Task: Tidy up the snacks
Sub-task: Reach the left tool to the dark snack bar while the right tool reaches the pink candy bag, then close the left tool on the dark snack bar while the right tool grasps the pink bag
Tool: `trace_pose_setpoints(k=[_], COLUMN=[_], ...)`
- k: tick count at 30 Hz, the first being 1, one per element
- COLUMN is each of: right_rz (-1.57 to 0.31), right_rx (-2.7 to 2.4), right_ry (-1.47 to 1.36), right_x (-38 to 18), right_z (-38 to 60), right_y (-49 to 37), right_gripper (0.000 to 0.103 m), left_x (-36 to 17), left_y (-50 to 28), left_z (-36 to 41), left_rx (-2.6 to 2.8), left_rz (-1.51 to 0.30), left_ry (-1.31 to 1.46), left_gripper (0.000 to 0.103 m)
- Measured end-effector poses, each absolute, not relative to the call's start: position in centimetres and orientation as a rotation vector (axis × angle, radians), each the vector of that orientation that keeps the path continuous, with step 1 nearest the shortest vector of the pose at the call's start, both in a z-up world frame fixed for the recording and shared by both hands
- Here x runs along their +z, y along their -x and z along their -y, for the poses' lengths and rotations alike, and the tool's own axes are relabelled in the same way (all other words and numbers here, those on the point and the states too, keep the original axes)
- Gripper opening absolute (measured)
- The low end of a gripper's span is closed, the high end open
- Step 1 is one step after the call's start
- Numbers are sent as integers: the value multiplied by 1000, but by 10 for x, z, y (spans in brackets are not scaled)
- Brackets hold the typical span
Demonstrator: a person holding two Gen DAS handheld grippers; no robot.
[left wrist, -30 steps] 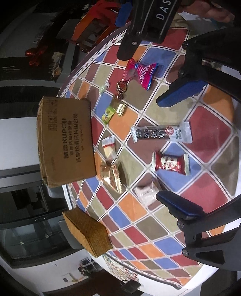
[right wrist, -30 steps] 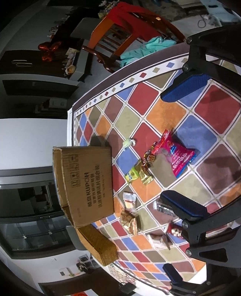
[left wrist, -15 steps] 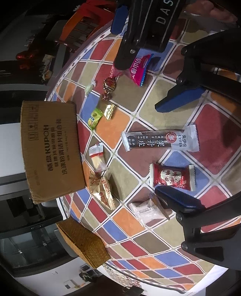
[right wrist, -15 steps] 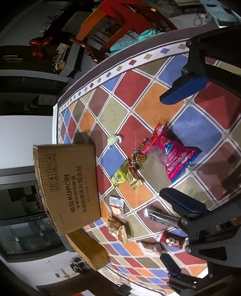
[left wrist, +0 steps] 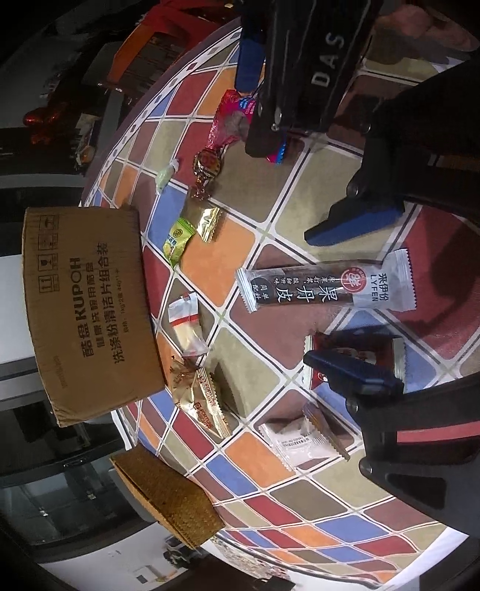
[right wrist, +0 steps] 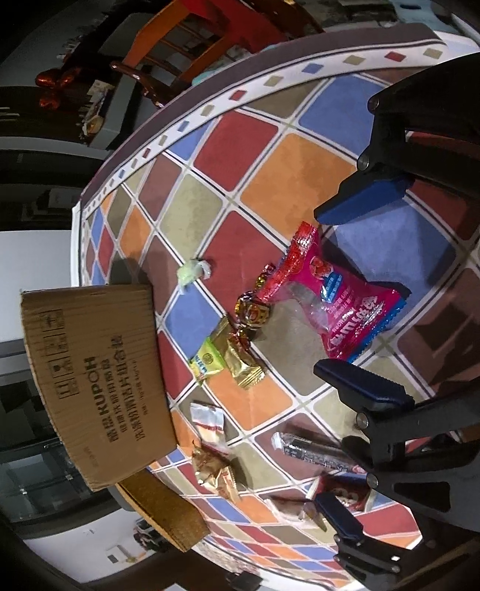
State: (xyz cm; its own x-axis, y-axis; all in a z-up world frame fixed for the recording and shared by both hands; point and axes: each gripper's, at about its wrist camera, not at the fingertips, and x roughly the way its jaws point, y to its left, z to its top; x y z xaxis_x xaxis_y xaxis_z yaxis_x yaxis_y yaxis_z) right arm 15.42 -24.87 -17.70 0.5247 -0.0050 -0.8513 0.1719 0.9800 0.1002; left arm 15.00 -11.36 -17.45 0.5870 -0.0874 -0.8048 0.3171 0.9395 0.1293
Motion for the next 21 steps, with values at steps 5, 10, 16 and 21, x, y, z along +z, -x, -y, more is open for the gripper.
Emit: trace_pose_setpoints(k=[5, 10, 16, 21], right_rz=[-1027, -1027, -1027, -1014], right_rx=[-97, -96, -87, -78], right_ry=[-199, -204, -221, -245], right_x=[-181, -182, -184, -182], right_z=[248, 248, 248, 253], right_y=[-160, -163, -165, -166], right_gripper=[68, 66, 60, 51], left_x=[-176, -181, -181, -180], left_y=[-151, -153, -155, -154], left_z=[117, 119, 117, 115], left_rx=[-259, -275, -278, -281], left_rz=[-926, -942, -949, -951], left_ry=[-275, -260, -248, -236], left_gripper=[45, 36, 23, 20])
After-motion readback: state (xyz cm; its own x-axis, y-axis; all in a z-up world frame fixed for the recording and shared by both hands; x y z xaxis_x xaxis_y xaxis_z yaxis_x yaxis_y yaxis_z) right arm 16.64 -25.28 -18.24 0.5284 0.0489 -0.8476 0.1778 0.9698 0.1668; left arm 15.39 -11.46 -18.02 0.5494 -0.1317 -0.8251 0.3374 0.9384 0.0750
